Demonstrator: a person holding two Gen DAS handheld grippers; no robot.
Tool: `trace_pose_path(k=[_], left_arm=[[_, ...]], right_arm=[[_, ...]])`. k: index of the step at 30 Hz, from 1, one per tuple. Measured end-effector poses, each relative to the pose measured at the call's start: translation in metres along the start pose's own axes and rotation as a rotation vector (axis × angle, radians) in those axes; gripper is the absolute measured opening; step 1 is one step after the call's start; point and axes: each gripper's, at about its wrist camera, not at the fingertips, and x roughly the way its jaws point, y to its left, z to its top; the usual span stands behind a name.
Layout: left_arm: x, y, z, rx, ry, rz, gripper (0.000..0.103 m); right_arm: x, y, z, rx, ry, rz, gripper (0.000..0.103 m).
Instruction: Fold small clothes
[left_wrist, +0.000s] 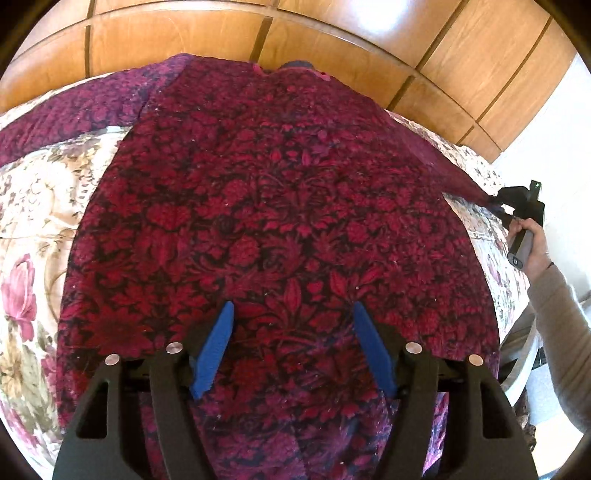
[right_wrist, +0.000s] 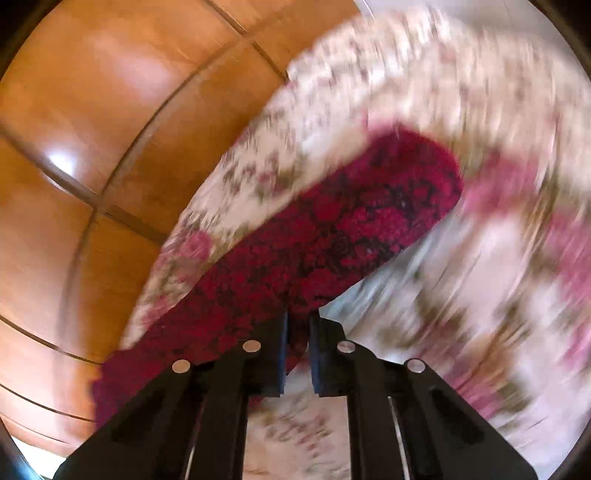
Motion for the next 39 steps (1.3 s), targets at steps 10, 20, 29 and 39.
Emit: trace_pose_path(k=[10, 20, 29, 39], left_arm=[[-0.025, 0.032, 0.011, -0.105, -0.053, -0.081, 0.071], [-0.088, 0.202, 0.015, -0.535, -0.235, 0.178, 0.071], [-0.127, 0.351, 0.036, -0.822, -0.369, 0.305, 0.071], [-0.115, 0.436, 0.085, -0.867, -0.355, 0.444, 0.071]], right_arm=[[-0.001, -0.009, -0.012, -0.032, -0.015, -0.094, 0.078], [-0.066, 0.116, -0.098, -0.38, -0.014, 0.136, 0.089], [-0.046, 0.237, -0.248, -0.7, 0.196, 0.323, 0.089], [-0.017, 0.252, -0.306, -0.866, 0.209, 0.243, 0.096]])
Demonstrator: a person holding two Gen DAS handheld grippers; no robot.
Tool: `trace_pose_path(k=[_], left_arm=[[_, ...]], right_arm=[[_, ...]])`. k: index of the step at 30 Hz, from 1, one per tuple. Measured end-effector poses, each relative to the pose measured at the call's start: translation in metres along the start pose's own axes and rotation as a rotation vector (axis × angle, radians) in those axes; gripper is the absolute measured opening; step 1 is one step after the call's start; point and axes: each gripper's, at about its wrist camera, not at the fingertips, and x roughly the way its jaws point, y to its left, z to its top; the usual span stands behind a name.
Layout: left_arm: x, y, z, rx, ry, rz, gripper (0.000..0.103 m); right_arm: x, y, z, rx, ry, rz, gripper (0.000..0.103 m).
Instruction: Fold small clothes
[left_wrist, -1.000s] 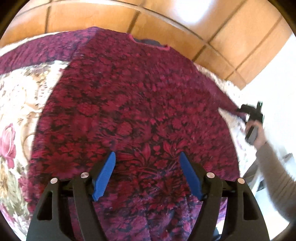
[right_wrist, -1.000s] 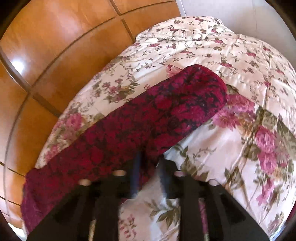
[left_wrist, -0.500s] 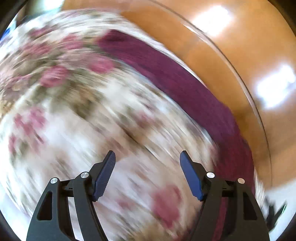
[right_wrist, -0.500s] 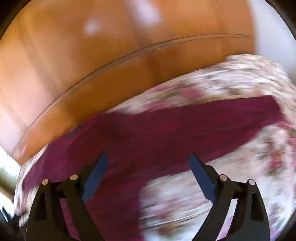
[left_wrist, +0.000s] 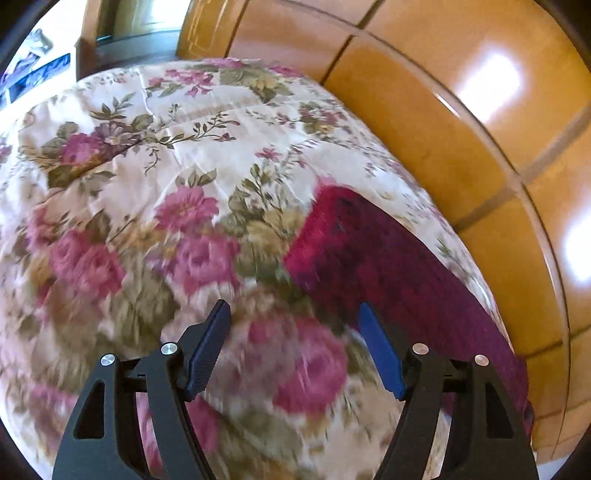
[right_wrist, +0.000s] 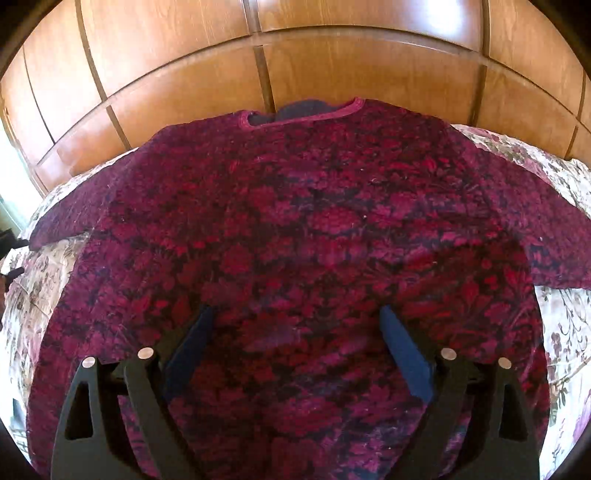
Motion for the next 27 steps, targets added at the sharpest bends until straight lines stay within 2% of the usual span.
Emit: trace_pose_path(k=[3, 4, 5, 6, 8, 11, 15, 17, 19, 21, 22, 23, 24, 25, 27], left_arm=[[0.02, -0.002, 0.012, 0.001, 0.004, 0.001, 0.071], [0.024, -0.004, 0.014, 0.013, 0.001, 0.0, 0.067], [0.025, -0.007, 0.016, 0.025, -0.002, -0.014, 0.044], [0.027, -0.01, 0.017, 0.043, 0.009, -0.039, 0.03], [0.022, -0.017, 0.016, 0.085, -0.01, -0.032, 0.01], [-0.004, -0.018, 0.016, 0.118, -0.072, -0.049, 0.009], [-0.03, 0.002, 0.021, 0.128, -0.139, -0.011, 0.009], [-0.027, 0.01, 0.022, 0.148, -0.135, 0.055, 0.009], [-0.013, 0.011, 0.018, 0.169, -0.083, 0.071, 0.009], [-0.009, 0.005, 0.011, 0.192, -0.078, 0.138, 0.014], [-0.013, 0.002, 0.005, 0.178, -0.078, 0.124, 0.018], [-0.02, -0.002, -0.001, 0.171, -0.08, 0.089, 0.037], [-0.028, -0.007, -0.008, 0.17, -0.081, 0.045, 0.046], [-0.041, -0.013, -0.021, 0.182, -0.081, -0.033, 0.05], [-0.055, -0.029, -0.046, 0.242, -0.04, -0.141, 0.05]], right_arm=[[0.008, -0.002, 0.0, -0.001, 0.014, 0.008, 0.101], [0.01, -0.002, 0.0, -0.011, 0.019, -0.005, 0.101], [0.01, 0.0, 0.0, -0.016, 0.022, -0.011, 0.101], [0.009, 0.003, 0.0, -0.019, 0.024, -0.014, 0.101], [0.01, 0.003, 0.001, -0.018, 0.028, -0.013, 0.101], [0.01, 0.004, 0.001, -0.019, 0.031, -0.01, 0.101], [0.011, 0.014, 0.002, -0.057, 0.026, -0.055, 0.101], [0.012, 0.014, 0.002, -0.058, 0.027, -0.058, 0.101], [0.013, 0.013, 0.004, -0.057, 0.026, -0.06, 0.101], [0.013, 0.011, 0.005, -0.059, 0.025, -0.06, 0.101], [0.013, 0.01, 0.005, -0.056, 0.024, -0.057, 0.101], [0.013, 0.009, 0.005, -0.055, 0.023, -0.055, 0.101], [0.012, 0.007, 0.005, -0.053, 0.023, -0.052, 0.101], [0.011, 0.007, 0.005, -0.051, 0.023, -0.05, 0.101], [0.006, 0.004, 0.007, -0.045, 0.023, -0.042, 0.101]])
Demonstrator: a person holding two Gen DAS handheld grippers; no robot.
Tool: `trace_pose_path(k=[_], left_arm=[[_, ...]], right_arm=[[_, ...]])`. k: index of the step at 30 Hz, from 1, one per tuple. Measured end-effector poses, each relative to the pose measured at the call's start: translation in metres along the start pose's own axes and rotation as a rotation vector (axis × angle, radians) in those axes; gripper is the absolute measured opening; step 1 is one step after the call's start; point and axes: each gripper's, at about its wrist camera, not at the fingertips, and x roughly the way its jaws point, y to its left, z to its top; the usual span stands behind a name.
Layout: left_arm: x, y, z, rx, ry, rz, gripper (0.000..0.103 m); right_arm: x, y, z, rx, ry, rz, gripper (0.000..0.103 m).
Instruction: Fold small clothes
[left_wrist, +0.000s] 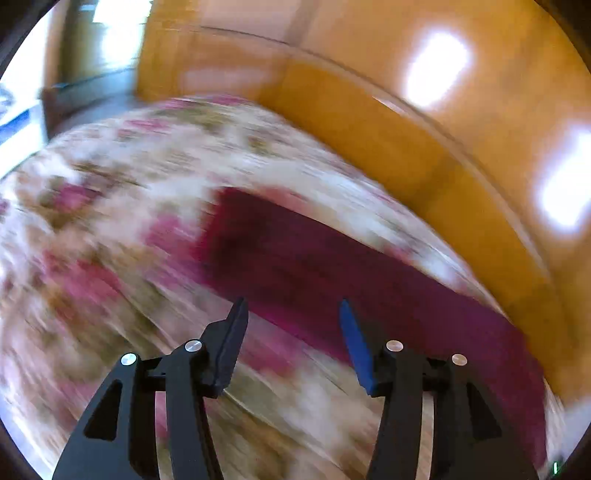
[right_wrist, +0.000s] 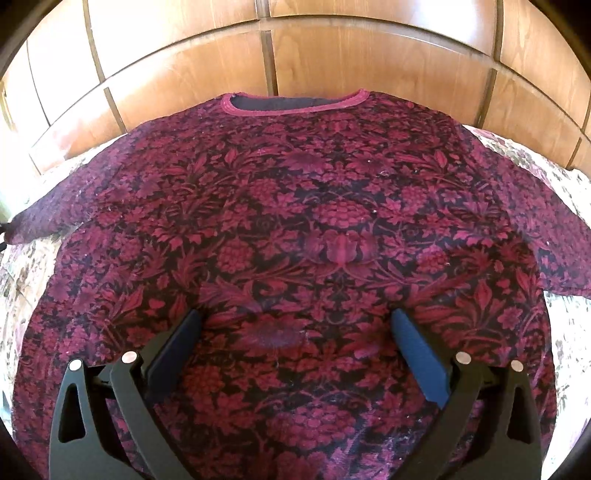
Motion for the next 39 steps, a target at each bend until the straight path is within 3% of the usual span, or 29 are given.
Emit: trace_pose_path(k=[4, 6, 12, 16, 18, 19, 20, 22, 24, 30, 33, 35, 37, 39], left_arm=[[-0.028, -0.057, -0.067, 0.179, 0.108, -0.235, 0.05], [-0.036, -0.08, -0.109, 0.252, 0.203, -0.348, 0.05], [-0.047, -0.115, -0.195, 0.351, 0.389, -0.474, 0.05], [-0.044, -0.12, -0.219, 0.344, 0.45, -0.495, 0.05], [-0.043, -0.122, -0.228, 0.351, 0.464, -0.481, 0.049], [-0.04, -0.122, -0.23, 0.358, 0.465, -0.469, 0.038], [-0.04, -0.123, -0.233, 0.365, 0.467, -0.464, 0.025], [-0.044, -0.124, -0.237, 0.372, 0.451, -0.465, 0.018], [-0.05, -0.127, -0.238, 0.387, 0.431, -0.456, 0.015], [-0.068, -0.126, -0.248, 0.407, 0.437, -0.442, 0.013], [-0.064, -0.133, -0.254, 0.447, 0.446, -0.363, 0.021], [-0.069, -0.14, -0.246, 0.443, 0.419, -0.34, 0.035], [-0.078, -0.149, -0.236, 0.455, 0.336, -0.327, 0.064], [-0.087, -0.159, -0.225, 0.456, 0.247, -0.334, 0.071]], right_arm=[[-0.024, -0.01, -0.004, 0.007, -0.013, -0.009, 0.098], [-0.046, -0.026, -0.013, 0.026, -0.039, -0.036, 0.097], [-0.096, -0.082, -0.064, 0.119, -0.011, -0.129, 0.092], [-0.119, -0.111, -0.115, 0.198, 0.059, -0.129, 0.088], [-0.124, -0.115, -0.134, 0.234, 0.076, -0.069, 0.074], [-0.127, -0.114, -0.14, 0.247, 0.073, -0.047, 0.069], [-0.13, -0.111, -0.146, 0.252, 0.066, -0.02, 0.057], [-0.133, -0.103, -0.147, 0.217, 0.066, 0.011, 0.026], [-0.137, -0.097, -0.142, 0.182, 0.082, 0.025, 0.014], [-0.151, -0.115, -0.146, 0.148, 0.111, 0.021, 0.013], [-0.143, -0.114, -0.155, 0.161, 0.118, 0.022, 0.015], [-0.144, -0.118, -0.151, 0.208, 0.117, 0.049, 0.029], [-0.147, -0.128, -0.15, 0.241, 0.104, 0.07, 0.055], [-0.15, -0.142, -0.145, 0.29, 0.077, 0.057, 0.061]])
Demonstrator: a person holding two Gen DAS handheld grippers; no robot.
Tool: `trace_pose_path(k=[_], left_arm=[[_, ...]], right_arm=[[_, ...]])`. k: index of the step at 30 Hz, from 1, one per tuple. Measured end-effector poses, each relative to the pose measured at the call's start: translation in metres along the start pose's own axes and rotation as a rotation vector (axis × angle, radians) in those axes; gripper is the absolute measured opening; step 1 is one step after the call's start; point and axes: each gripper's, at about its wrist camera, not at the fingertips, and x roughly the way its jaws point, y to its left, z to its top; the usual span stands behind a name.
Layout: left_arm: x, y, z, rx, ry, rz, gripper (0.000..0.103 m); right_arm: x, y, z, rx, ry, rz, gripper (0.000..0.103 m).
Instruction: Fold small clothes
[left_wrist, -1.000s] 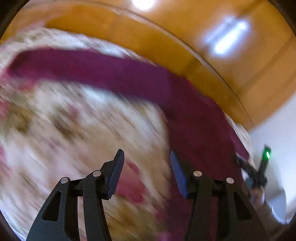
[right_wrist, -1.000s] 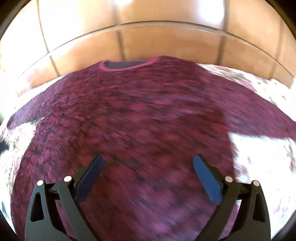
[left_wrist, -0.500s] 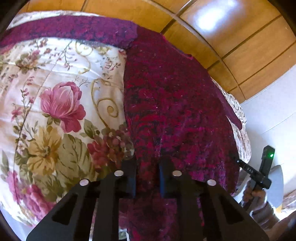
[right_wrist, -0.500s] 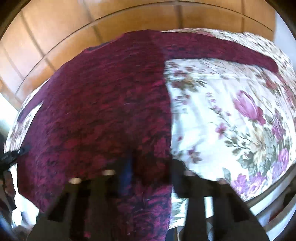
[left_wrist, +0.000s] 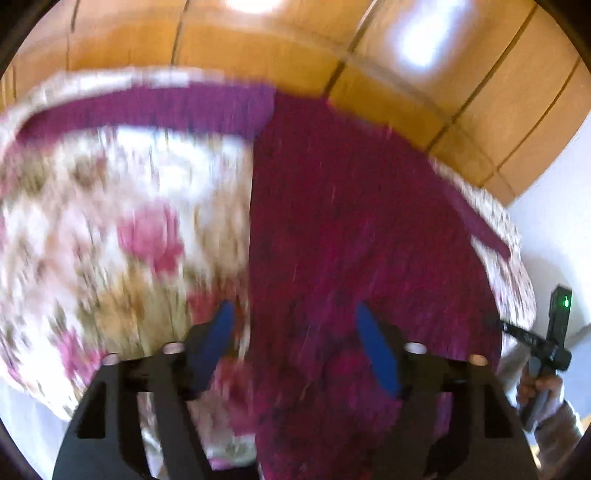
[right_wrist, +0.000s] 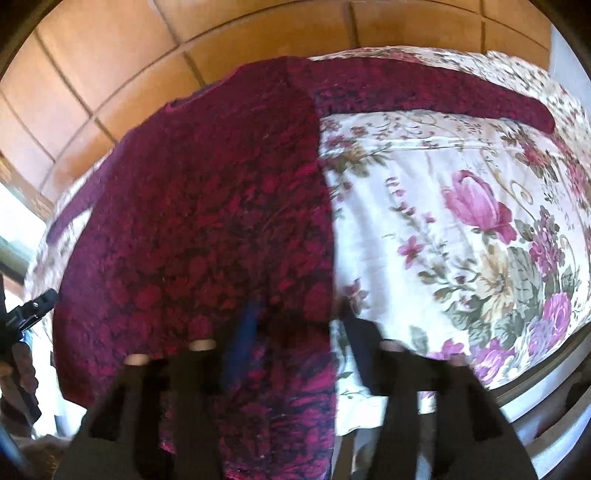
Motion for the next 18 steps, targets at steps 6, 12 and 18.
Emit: trace_pose_path(k=[6, 12, 18], left_arm=[[0.027, -0.046, 0.033, 0.092, -0.068, -0.025, 0.071], [0.083, -0.088, 0.036, 0.207, 0.01, -0.018, 0.071], [0.125, -0.087, 0.051, 0.094, 0.07, -0.017, 0.071]], right_arm=[[-0.019, -0.071, 0.043, 0.293, -0.172, 0.017, 0.061], [-0.001, -0.142, 0.1, 0.511, -0.262, 0.014, 0.047], [0.024, -0.21, 0.145, 0.705, -0.296, -0.001, 0.039]])
